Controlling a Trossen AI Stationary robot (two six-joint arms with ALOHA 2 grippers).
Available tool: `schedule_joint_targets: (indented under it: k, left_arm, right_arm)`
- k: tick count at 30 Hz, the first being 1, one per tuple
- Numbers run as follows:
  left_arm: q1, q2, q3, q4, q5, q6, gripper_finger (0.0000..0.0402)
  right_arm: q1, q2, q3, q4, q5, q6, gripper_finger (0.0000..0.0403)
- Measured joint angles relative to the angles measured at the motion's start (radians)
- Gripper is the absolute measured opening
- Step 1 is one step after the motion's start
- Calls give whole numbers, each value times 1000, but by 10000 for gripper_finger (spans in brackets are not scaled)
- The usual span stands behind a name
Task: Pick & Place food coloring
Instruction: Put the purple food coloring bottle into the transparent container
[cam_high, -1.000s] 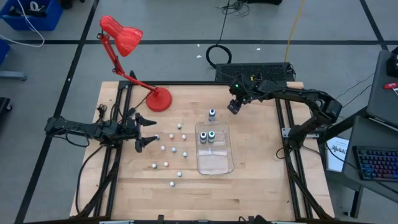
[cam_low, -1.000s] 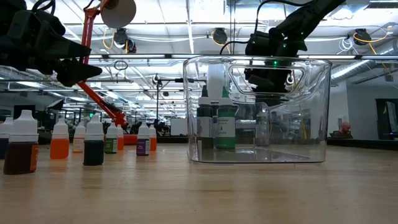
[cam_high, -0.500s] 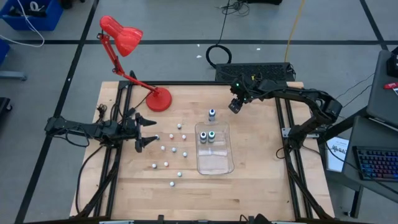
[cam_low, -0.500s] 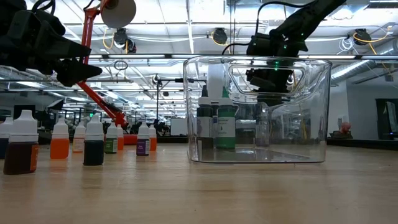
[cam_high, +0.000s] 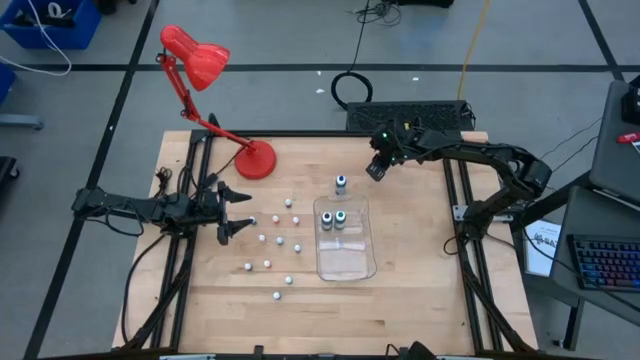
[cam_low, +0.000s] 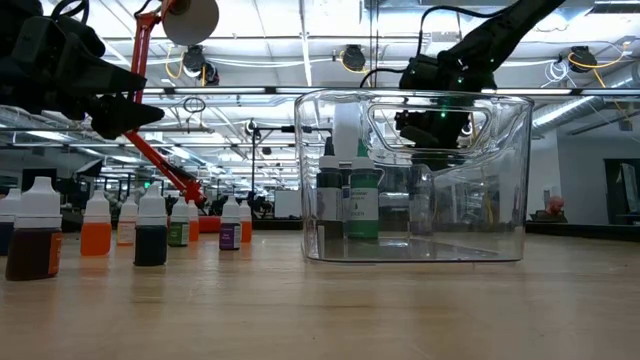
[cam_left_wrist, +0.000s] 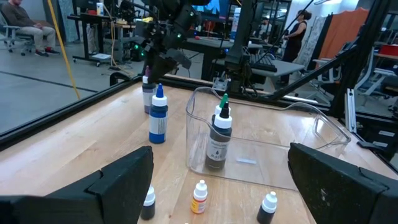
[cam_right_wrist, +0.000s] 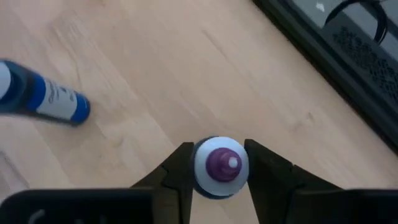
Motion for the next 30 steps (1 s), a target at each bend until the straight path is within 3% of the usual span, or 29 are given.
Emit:
schedule_joint_targets:
  k: [8,15,17,24,30]
  left_arm:
    - [0,0,0,0,0,0,365]
    - [0,0,0,0,0,0,365]
    - [0,0,0,0,0,0,365]
    - [0,0,0,0,0,0,365]
    - [0,0,0,0,0,0,365]
  right_arm:
    - [102,-128,30,-43,-1,12,106]
    - [316,-293,191,-134,8,76,106]
    - [401,-301,268,-179,52,90,106]
    - [693,-138,570,-386,259,103,106]
    - [840,68,763,-472,259,91,106]
